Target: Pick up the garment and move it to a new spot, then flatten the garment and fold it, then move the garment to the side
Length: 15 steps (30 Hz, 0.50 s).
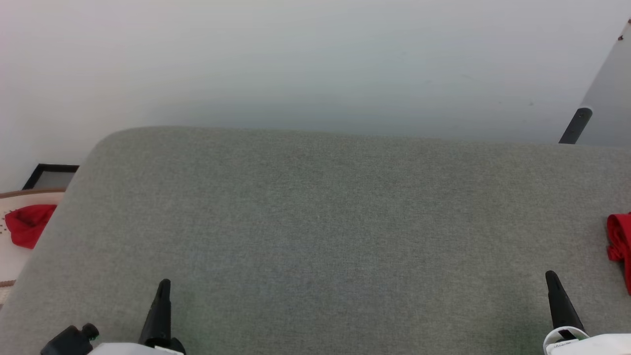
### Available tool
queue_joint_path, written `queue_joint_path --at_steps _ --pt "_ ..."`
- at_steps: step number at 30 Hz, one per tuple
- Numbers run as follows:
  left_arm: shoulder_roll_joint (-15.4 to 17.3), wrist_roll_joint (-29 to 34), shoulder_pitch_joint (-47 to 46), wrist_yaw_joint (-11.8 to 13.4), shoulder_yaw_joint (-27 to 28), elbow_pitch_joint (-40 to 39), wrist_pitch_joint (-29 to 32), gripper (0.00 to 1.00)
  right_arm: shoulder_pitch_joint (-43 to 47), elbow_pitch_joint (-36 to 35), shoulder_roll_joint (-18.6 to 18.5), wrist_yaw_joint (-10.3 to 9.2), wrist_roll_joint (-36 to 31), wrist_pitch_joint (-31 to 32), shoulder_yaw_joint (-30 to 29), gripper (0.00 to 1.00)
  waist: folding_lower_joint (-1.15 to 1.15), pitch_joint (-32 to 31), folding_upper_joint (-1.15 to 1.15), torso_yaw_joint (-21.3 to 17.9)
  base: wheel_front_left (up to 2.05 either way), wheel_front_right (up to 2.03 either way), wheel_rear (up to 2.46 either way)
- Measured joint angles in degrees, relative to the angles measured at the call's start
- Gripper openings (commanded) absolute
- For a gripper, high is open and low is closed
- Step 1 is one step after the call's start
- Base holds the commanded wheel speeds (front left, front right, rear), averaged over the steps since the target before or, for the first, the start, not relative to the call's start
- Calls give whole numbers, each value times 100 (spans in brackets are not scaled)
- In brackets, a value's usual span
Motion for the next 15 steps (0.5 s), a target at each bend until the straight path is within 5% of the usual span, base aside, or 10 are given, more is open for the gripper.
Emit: queue_joint_path --at_steps 15 --pt "-87 -883 -194 1 57 109 246 0 -211 167 34 0 891 180 -20 0 0 9 0 -114 0 0 0"
